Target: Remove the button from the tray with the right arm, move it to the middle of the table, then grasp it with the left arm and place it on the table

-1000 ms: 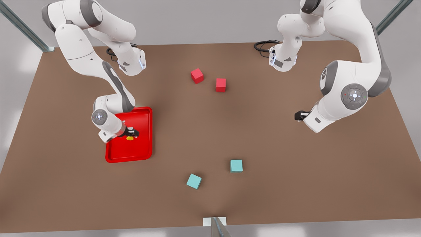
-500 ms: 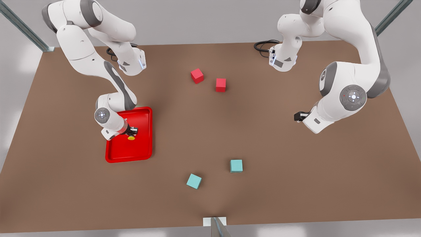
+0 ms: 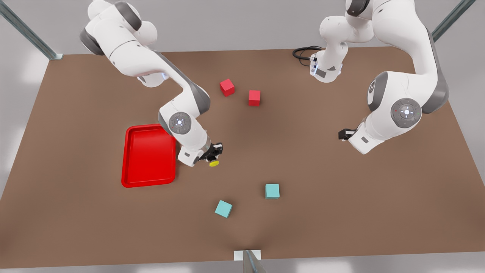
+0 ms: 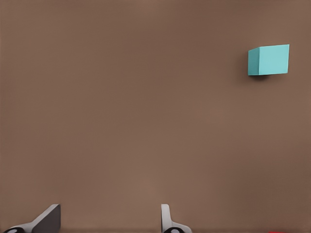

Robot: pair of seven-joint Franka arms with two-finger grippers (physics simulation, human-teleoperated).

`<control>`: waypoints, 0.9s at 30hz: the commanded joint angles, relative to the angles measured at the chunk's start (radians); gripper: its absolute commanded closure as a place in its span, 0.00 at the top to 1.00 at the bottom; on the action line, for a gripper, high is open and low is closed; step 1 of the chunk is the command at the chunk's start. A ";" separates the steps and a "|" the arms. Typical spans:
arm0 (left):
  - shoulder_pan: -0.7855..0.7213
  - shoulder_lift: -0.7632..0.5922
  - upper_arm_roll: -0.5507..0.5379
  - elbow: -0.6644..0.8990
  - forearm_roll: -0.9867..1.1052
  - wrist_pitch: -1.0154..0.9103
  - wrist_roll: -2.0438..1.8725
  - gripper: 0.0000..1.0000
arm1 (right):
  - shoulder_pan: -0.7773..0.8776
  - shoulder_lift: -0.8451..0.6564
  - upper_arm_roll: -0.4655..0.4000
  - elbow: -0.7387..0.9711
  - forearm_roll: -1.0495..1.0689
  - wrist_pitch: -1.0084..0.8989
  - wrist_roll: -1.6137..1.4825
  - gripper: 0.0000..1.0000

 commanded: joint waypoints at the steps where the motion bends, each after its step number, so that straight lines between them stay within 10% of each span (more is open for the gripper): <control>1: 0.000 0.000 0.000 0.000 0.001 -0.001 -0.003 1.00 | 0.075 0.073 -0.021 0.077 -0.052 -0.086 0.659 0.40; 6: 0.000 0.002 0.000 0.000 0.001 0.007 -0.003 1.00 | 0.423 0.339 -0.241 0.467 -0.021 -0.081 0.891 0.41; 14: 0.001 0.010 0.000 0.000 0.001 0.016 -0.003 1.00 | 0.549 0.527 -0.253 0.617 -0.017 0.017 1.022 0.44; 15: 0.001 0.014 0.000 0.000 0.001 0.016 -0.003 1.00 | 0.549 0.534 -0.251 0.617 -0.017 0.020 1.022 0.67; 20: 0.001 0.014 0.000 0.000 0.001 0.016 -0.003 1.00 | 0.550 0.540 -0.253 0.617 -0.018 0.038 1.038 1.00; 27: 0.000 0.014 0.000 0.000 0.001 0.021 -0.003 1.00 | 0.484 0.432 -0.254 0.596 -0.017 -0.018 0.989 1.00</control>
